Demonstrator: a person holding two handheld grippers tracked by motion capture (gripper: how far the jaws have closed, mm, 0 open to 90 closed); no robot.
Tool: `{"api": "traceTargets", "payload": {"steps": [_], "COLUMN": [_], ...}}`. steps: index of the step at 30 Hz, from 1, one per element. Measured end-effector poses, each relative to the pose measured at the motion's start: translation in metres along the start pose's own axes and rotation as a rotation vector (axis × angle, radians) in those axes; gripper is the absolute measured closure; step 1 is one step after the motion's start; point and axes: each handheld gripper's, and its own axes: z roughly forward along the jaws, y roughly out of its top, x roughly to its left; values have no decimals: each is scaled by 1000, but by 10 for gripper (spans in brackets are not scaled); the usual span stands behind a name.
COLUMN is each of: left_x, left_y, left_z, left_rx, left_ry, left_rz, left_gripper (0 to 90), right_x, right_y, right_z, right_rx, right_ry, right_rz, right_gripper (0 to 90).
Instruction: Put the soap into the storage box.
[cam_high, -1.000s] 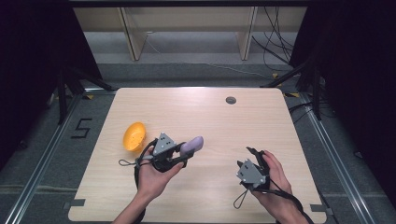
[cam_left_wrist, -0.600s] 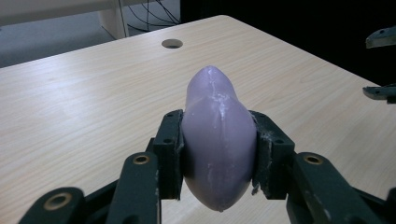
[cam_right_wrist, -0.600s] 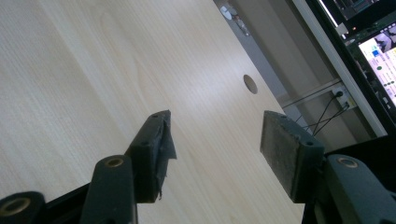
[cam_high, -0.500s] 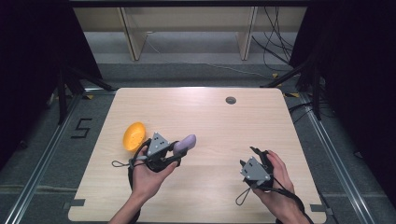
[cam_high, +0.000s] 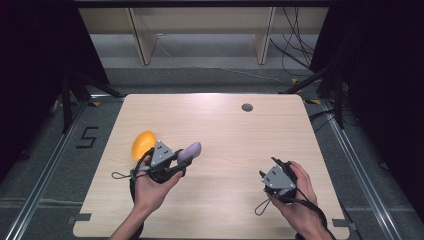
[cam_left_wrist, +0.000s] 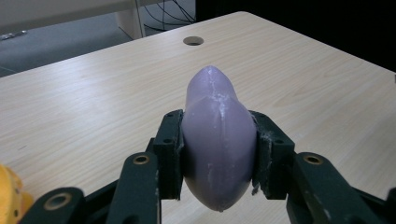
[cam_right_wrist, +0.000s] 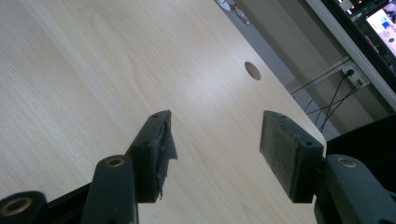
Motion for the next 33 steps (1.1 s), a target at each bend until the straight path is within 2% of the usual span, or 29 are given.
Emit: {"api": "traceTargets", "payload": {"steps": [2,4,7,12,28,33], "left_x": [3,5,11,17,30,35], "left_y": [0,-1,-2,-4,-6,-7], "left_z": [-2,-3,-4,-6,-12,-14], "left_rx": [1,-3,-3,-10,-29,-35], "left_ry": [14,21,40,64,125,135], "left_rz": [-1,-19,-8,-26,-54,-55], "left_gripper": [588,588,588,588,588,588], "right_x": [-1,-2,-3,-4,-5,-5], "right_y": [0,-1,-2,-2,-3,-3], "right_z": [0,0,0,1,1,1], "right_rx": [0,8,12,8,13,19], "right_ry": [-1,6,11,8,22,22], "right_rz": [8,13,23,34,29,43], "right_gripper": [444,445,445,445,445,445]}}
